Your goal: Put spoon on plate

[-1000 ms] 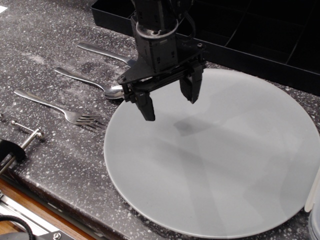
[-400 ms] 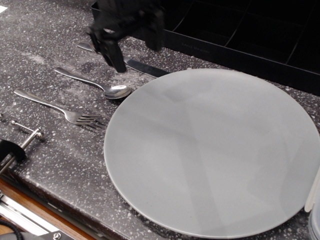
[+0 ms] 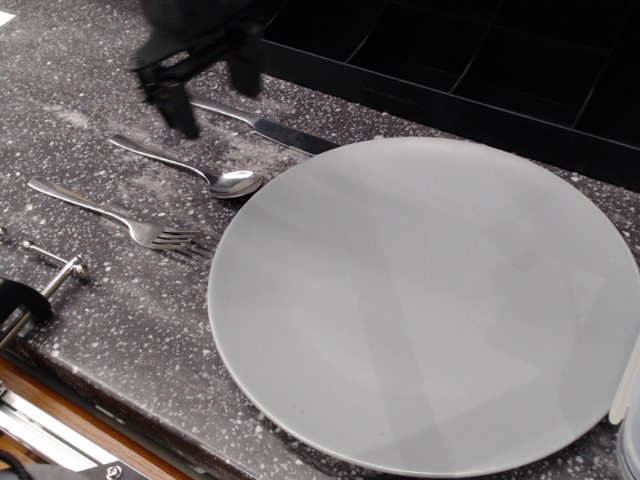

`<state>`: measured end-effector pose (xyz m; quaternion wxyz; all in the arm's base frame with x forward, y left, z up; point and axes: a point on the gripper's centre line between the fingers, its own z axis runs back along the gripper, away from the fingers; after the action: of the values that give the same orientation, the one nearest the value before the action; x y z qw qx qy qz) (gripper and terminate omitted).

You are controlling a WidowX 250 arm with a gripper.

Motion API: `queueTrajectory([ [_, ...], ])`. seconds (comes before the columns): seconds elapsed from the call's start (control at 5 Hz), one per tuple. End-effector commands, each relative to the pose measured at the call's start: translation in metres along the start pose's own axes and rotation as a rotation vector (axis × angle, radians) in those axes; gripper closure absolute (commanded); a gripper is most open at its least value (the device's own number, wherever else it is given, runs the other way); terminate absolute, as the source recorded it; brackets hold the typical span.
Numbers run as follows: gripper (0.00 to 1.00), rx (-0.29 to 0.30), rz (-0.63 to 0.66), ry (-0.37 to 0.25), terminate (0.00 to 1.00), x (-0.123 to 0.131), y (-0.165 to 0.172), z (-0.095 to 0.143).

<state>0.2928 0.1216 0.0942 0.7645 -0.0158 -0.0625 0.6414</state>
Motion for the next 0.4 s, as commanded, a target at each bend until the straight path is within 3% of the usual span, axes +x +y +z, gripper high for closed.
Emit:
queueTrajectory([
  [0.0,0.0,0.0,0.011,-0.08,0.0,0.03,0.005,-0.012],
  [0.2,0.0,0.002,-0.001,-0.11,0.0,0.031,0.009,-0.032],
])
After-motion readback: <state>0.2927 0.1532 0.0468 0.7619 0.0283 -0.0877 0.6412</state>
